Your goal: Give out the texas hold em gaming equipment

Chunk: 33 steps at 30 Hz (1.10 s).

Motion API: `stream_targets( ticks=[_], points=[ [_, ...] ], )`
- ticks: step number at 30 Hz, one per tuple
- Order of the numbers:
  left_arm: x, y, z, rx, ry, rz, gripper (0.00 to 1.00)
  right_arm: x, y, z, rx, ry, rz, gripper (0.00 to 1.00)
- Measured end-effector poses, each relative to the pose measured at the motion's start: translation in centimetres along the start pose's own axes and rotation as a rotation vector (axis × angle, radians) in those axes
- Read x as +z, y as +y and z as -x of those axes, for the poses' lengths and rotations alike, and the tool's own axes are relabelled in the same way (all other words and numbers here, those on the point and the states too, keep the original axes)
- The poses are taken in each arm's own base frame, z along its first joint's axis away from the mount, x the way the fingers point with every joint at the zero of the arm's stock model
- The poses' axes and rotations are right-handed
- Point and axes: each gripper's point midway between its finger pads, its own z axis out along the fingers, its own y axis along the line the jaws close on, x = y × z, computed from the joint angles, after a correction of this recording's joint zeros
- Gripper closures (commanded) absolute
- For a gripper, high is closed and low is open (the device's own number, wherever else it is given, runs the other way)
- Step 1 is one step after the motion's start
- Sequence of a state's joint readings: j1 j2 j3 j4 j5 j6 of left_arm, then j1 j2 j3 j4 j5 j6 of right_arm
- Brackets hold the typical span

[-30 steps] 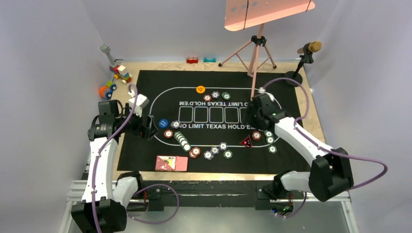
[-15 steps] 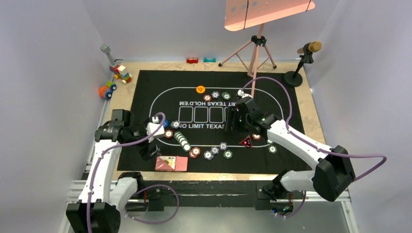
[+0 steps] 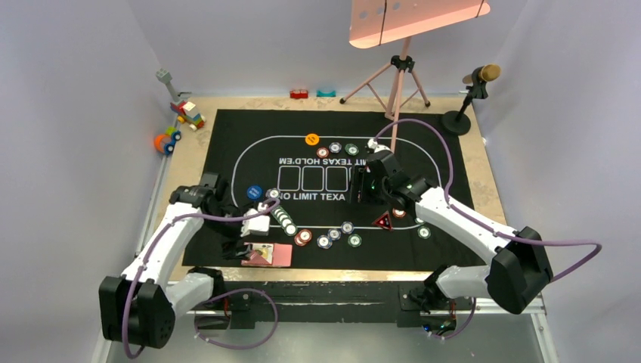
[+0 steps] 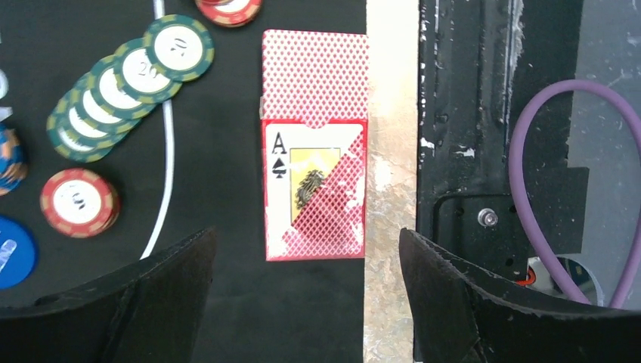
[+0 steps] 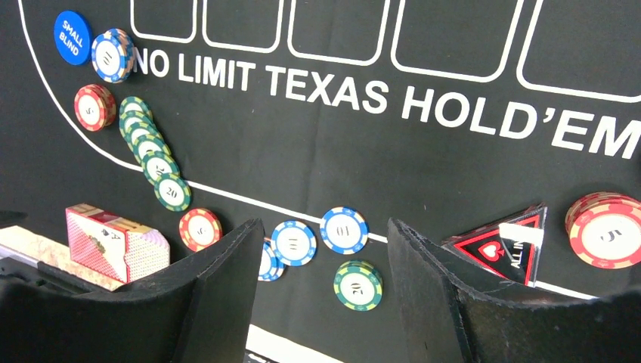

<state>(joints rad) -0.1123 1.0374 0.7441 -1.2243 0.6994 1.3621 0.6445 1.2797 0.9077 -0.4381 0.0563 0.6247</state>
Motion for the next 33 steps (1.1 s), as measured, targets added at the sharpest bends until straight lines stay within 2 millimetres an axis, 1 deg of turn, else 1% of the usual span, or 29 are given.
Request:
stream_targets(
  ticks=[3,6,9,14,18,23,28,33],
  points=[
    [0.9,-0.5,-0.4,-0.008,0.043,-0.064,0.09,0.0,0.0,0.0,-0.006,0.001,0.000,0.35],
    [1.8,-0.9,-0.9,-0.050,0.090,-0.129,0.01,0.1,-0.1,0.0,-0.012,0.003,-0.002,0.35],
    [2.5,-0.8,-1.3,-0.096,0.130,-0.165,0.00,0.2,0.0,0.1,-0.016,0.004,-0.004,0.35],
    [3.2,0.2,-1.5,-0.130,0.164,-0.133,0.00,0.3,0.2,0.4,-0.023,0.007,-0.005,0.35],
    [3.7,1.1,-1.5,-0.123,0.178,-0.086,0.00,0.2,0.5,0.8,-0.026,0.002,-0.002,0.35],
    [4.4,0.7,-2.5,-0.123,0.211,-0.070,0.00,0.0,0.9,1.4,-0.030,-0.009,0.008,0.35],
    [4.7,0.9,-2.6,-0.101,0.236,-0.053,0.00,0.1,1.1,1.4,-0.034,-0.001,0.015,0.35],
    [5.4,0.3,-2.9,-0.063,0.291,-0.056,0.00,0.1,1.1,1.1,-0.035,0.012,0.018,0.35]
  ],
)
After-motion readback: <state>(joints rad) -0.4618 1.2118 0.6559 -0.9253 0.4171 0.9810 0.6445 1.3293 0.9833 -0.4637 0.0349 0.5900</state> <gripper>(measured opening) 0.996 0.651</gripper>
